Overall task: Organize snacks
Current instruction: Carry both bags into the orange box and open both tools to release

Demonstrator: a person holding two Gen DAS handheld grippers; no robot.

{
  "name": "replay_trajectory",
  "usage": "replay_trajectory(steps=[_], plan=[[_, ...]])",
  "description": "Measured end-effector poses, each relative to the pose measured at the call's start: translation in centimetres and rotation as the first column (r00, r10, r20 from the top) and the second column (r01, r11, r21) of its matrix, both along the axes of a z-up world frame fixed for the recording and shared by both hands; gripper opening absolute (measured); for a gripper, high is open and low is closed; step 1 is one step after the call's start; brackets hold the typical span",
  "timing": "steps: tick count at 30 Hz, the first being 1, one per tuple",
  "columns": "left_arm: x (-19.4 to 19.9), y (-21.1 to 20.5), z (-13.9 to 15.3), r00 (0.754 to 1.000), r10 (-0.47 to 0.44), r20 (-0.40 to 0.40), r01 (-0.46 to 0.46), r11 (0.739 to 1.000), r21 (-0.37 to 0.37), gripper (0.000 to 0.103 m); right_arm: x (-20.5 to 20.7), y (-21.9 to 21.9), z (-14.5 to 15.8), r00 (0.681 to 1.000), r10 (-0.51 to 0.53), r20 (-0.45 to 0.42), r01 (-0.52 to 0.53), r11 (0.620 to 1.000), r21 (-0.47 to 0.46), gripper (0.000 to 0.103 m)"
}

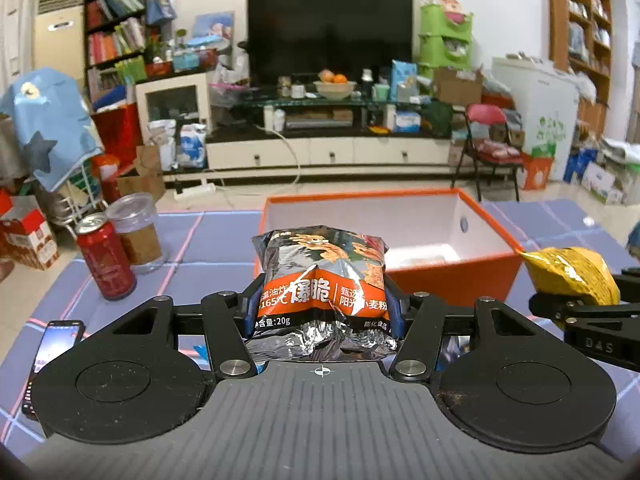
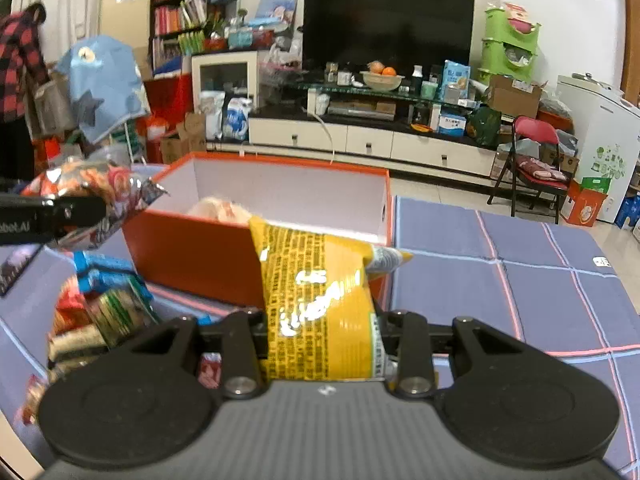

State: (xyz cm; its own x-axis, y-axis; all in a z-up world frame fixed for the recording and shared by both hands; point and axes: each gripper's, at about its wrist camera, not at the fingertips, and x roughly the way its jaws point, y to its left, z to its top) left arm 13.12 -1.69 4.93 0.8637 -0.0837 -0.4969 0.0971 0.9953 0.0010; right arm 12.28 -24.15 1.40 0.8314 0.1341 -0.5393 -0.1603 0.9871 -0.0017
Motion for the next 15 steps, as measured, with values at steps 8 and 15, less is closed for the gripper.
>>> replay_trajectory(steps=[8, 15], plan=[[4.4, -1.2, 3.4, 0.997, -0.009, 0.072, 0.016, 0.995, -0.094, 0.021, 5.5, 0.0, 4.3, 0.997, -0.041, 0.063, 0.03, 0.985, 0.171, 0.036], [10.3, -3.6, 0.5, 1.0, 0.009, 0.018, -0.008, 0.999, -0.054, 0.021, 10.8, 1.1, 2.0, 0.999, -0.05, 0.014, 0.046, 0.982, 0.183, 0.036]])
